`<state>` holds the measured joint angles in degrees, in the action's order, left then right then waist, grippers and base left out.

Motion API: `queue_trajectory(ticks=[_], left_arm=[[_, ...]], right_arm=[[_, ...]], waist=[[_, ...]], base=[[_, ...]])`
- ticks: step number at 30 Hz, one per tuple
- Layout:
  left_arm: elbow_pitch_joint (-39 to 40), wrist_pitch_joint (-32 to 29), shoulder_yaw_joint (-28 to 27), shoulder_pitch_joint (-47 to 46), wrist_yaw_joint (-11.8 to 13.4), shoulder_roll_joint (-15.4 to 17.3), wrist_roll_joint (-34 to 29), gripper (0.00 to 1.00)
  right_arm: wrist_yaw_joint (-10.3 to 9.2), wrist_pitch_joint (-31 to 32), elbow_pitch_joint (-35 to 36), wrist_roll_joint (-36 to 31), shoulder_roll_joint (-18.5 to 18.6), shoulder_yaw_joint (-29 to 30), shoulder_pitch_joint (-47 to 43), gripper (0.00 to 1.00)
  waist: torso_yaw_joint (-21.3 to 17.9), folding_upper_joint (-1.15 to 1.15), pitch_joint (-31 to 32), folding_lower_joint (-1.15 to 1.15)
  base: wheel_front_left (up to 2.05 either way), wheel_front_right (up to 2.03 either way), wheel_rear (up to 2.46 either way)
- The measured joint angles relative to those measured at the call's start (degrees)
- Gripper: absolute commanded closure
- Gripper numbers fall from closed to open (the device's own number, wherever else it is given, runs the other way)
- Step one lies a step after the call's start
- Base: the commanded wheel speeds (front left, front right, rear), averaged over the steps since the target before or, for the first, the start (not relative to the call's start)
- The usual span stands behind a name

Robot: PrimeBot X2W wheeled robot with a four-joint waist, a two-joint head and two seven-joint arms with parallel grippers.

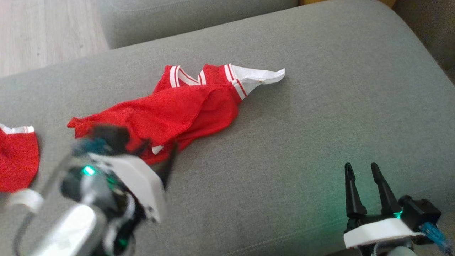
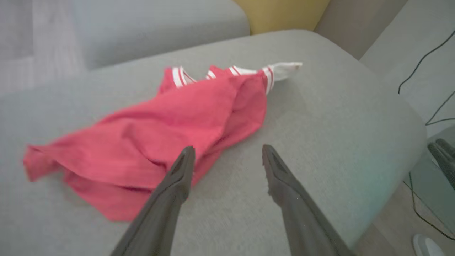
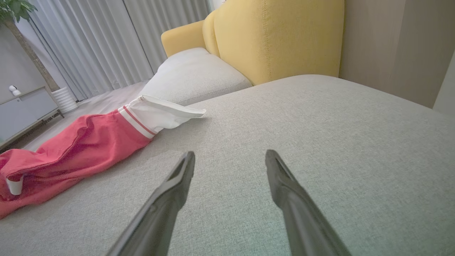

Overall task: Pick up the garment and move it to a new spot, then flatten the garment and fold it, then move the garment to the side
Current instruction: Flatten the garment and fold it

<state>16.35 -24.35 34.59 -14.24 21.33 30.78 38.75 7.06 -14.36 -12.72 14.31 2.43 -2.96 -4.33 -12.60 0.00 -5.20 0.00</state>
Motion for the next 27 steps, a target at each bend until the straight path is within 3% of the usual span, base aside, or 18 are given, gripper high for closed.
queue_trajectory(ticks=[2,5,14,26,27], left_arm=[[-2.56,-0.25,3.87,1.77,0.33,-1.68,-1.56,0.00],[-7.55,0.53,5.09,1.77,1.26,-3.14,-3.50,0.00],[-18.26,5.19,4.37,-0.25,5.39,-4.10,-8.00,0.00],[-22.61,8.58,2.21,-1.01,5.76,-5.15,-7.26,0.00],[-23.20,8.89,2.11,-1.57,5.35,-5.42,-7.26,0.24]], right_arm=[[0.00,0.00,0.10,0.38,0.00,-0.09,0.19,0.00],[0.00,0.00,0.21,0.73,0.00,-0.46,0.44,0.00],[0.00,0.00,0.23,0.91,0.00,-0.65,2.87,0.00],[0.00,0.00,0.12,0.91,0.00,-0.51,3.27,0.00],[0.00,0.00,0.12,0.90,0.00,-0.60,3.58,0.00]], waist=[[0.10,0.00,-1.27,0.00],[0.10,0.00,-2.85,0.00],[-0.95,0.00,-5.58,0.00],[-0.99,0.00,-6.85,0.00],[-1.11,0.00,-6.98,0.00]], base=[[0.00,0.00,0.00],[0.00,0.00,0.00],[0.00,0.00,0.00],[0.00,0.00,0.00],[0.00,0.00,0.00]])
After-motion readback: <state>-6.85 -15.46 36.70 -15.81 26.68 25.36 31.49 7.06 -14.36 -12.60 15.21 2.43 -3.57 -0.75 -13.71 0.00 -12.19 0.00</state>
